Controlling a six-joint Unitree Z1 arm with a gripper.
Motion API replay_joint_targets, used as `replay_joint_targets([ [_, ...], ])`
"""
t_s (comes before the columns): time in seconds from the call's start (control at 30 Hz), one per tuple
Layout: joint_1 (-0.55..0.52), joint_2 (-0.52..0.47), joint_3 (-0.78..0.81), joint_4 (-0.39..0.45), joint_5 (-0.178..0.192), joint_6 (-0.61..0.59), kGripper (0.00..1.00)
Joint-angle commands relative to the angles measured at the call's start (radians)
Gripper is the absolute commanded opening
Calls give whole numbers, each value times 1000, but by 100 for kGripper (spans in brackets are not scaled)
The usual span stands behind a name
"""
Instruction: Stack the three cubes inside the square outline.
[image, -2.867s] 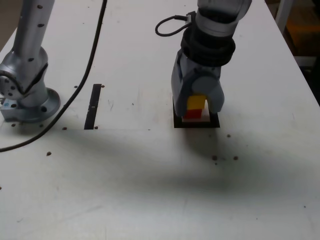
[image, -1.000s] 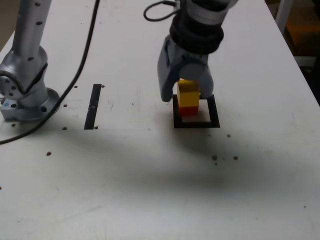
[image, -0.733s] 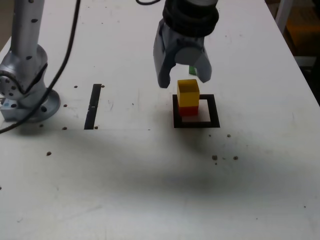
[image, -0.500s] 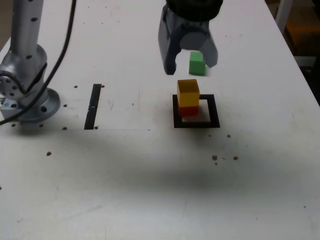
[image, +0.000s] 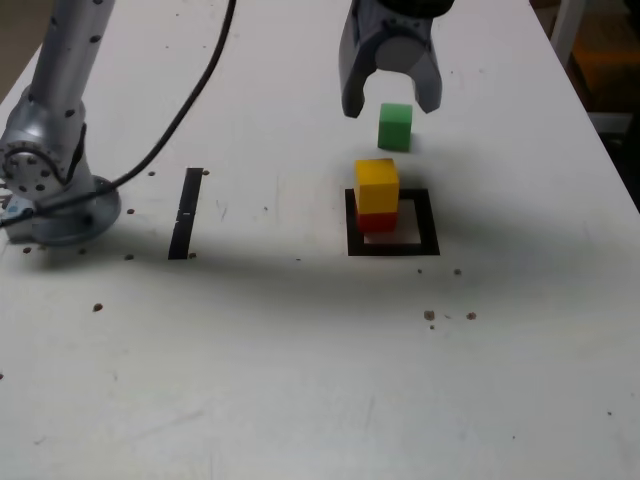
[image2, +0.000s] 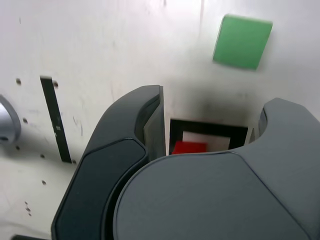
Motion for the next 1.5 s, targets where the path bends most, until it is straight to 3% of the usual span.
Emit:
replay_joint_targets([
  [0.0,6,8,-7,0,3,25,73],
  [0.33,33,48,-19,-6,8,144,73],
  [1.47,145,217,-86,-57,1,277,72],
])
